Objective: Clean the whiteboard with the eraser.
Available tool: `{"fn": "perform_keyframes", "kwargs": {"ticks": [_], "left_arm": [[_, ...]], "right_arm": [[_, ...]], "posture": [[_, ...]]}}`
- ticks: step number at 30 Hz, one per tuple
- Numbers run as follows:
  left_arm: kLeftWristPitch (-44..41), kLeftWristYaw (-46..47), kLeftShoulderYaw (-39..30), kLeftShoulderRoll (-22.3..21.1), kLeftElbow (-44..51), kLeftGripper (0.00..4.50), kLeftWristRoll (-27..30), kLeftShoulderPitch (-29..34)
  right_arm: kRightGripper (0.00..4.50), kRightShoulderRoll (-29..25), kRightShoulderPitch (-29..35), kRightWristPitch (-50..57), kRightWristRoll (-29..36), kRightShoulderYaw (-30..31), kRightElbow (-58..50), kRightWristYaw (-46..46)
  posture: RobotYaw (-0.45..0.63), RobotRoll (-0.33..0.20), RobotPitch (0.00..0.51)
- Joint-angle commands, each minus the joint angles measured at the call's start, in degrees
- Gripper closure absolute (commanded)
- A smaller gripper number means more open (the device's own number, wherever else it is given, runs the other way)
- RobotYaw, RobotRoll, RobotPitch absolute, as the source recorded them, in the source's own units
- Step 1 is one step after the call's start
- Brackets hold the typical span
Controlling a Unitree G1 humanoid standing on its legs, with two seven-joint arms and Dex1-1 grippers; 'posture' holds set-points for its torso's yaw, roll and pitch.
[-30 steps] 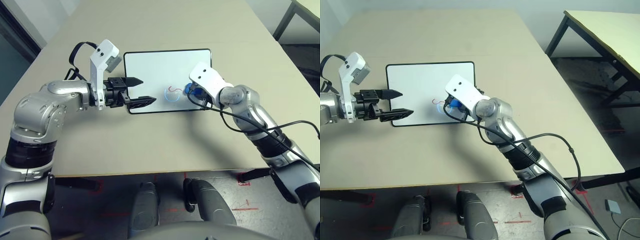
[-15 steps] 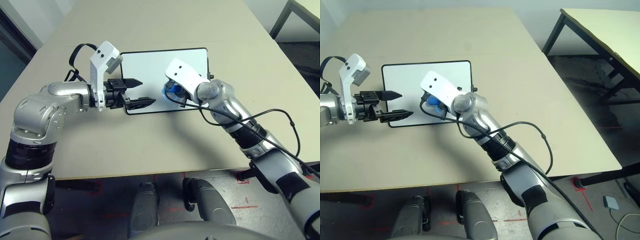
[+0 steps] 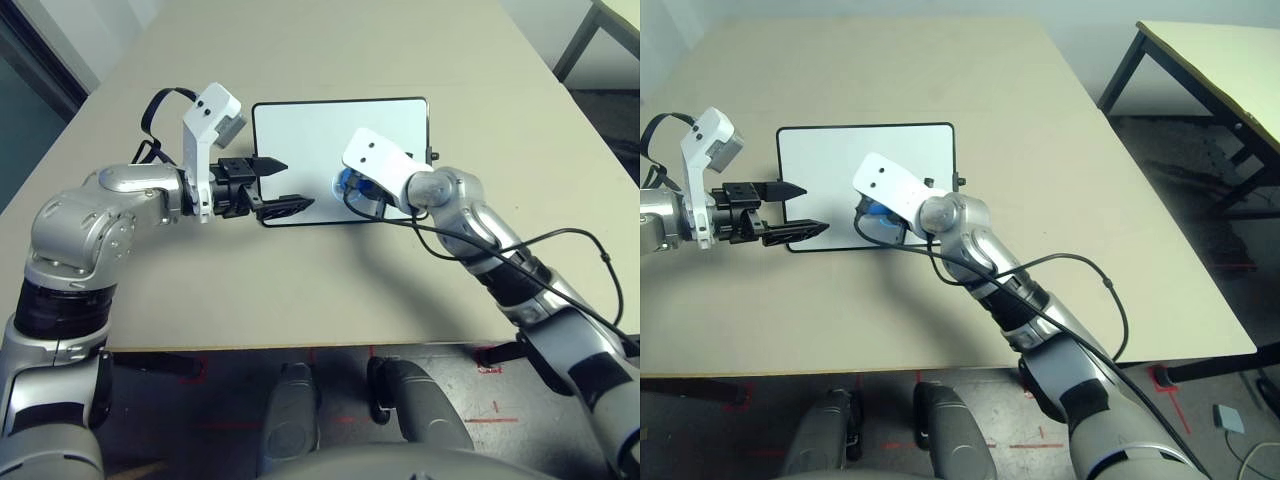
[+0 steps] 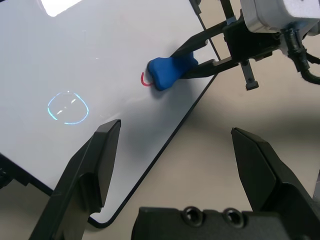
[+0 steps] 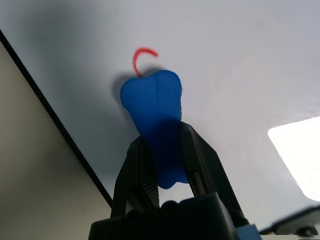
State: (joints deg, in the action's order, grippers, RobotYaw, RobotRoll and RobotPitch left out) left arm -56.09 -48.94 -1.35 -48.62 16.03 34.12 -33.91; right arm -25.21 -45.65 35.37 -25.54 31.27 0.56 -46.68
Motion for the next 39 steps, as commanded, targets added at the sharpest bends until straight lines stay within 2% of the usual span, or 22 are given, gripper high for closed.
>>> {"fn": "perform_keyframes", "kwargs": {"ticks": [1, 5, 8, 15, 19, 31, 35, 39], "left_arm": [[0.5, -0.6, 0.8, 0.1, -0.2, 0.00, -0.2, -0.1], [0.6, -0.8, 1.0, 0.2, -0.3, 0.00, -0.3, -0.2], [0.5, -0.8, 0.9, 0.3, -0.2, 0.00, -0.3, -0.1], [-0.4, -0.2, 0.6, 0.4, 0.7, 0.00, 0.0, 0.1], [-1.0, 0.3, 0.2, 0.4, 1.4, 0.00, 0.4, 0.4], [-0.8, 0.4, -0.5, 0.3, 1.3, 0.00, 0.5, 1.4], [-0.5, 0.4, -0.6, 0.3, 1.4, 0.00, 0.4, 1.6], [-0.4, 0.4, -0.7, 0.3, 1.6, 0.00, 0.5, 1.9]], "right_arm": [[3.69, -3.1, 2.7, 3.3, -0.8, -1.3, 1.5, -1.0], [3.69, -5.4, 3.7, 4.1, -0.9, -1.6, -0.2, -1.8], [3.69, -4.8, 3.3, 4.5, -0.9, -1.0, -0.2, -1.7], [3.69, -0.3, 0.6, 4.0, -1.4, 1.1, 2.3, -1.2], [3.69, 4.1, -2.6, 2.8, -2.1, 3.0, 5.3, -1.1], [3.69, 12.1, -8.1, -1.6, -3.4, 4.1, 14.6, 0.7], [3.69, 12.4, -8.4, -2.8, -3.6, 3.6, 16.3, 1.2], [3.69, 9.4, -6.4, -2.7, -4.0, 3.0, 14.7, 0.4]], "posture": [[-0.01, 0.000, 0.163], [-0.01, 0.000, 0.166], [-0.01, 0.000, 0.166], [0.01, 0.000, 0.170], [0.02, 0.000, 0.170], [0.02, 0.000, 0.172], [0.02, 0.000, 0.171], [0.01, 0.000, 0.172]]}}
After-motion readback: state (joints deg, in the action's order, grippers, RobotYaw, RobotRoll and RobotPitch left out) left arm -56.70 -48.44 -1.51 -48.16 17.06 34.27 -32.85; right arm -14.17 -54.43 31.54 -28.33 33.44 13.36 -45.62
